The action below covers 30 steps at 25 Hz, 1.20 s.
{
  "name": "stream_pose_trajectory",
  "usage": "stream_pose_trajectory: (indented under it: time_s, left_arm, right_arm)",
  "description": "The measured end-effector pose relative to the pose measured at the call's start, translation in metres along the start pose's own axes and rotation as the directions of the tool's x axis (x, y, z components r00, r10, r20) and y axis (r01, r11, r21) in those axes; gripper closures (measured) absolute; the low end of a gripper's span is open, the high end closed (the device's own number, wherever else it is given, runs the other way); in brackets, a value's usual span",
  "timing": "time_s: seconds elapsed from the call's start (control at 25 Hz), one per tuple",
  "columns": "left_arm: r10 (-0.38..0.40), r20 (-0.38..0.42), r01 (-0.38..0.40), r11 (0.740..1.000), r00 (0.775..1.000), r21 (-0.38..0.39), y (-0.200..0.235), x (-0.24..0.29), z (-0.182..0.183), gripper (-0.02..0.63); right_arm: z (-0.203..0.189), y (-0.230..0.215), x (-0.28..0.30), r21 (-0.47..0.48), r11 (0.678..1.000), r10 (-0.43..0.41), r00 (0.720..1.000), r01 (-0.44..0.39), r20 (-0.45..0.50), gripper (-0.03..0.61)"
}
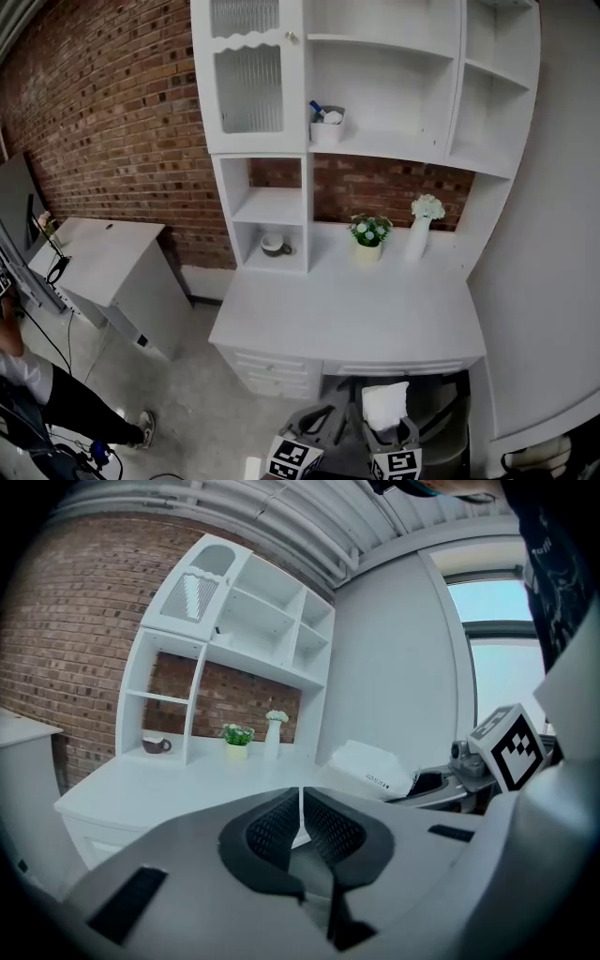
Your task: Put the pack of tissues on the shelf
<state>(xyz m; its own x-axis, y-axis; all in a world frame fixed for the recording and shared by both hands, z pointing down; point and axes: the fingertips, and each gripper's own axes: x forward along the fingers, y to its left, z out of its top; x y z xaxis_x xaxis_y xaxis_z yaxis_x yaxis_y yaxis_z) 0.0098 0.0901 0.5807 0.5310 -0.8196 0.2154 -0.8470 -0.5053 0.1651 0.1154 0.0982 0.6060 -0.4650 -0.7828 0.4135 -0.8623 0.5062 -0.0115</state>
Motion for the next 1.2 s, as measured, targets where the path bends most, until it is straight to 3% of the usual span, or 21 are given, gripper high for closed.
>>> stream_pose_trajectory:
  time_s: [0.48, 1.2]
  left_arm:
    - [-0.044, -0.013, 0.045, 0.998, 0.999, 0.045, 0.047, 0.003, 0.010, 0.595]
    - [0.029, 0.012, -0.029, 1.000, 0.999, -0.007, 0.080, 0.001, 0.009, 0.595]
  right_arm:
    - [0.017, 0.005, 0.032, 0.095, 0.994, -0.061, 0.998, 0.059, 0.012, 0.298]
    - [0.016, -0.003, 0.051, 0.060, 0.994, -0.086, 0.996, 0.087, -0.011, 0.297]
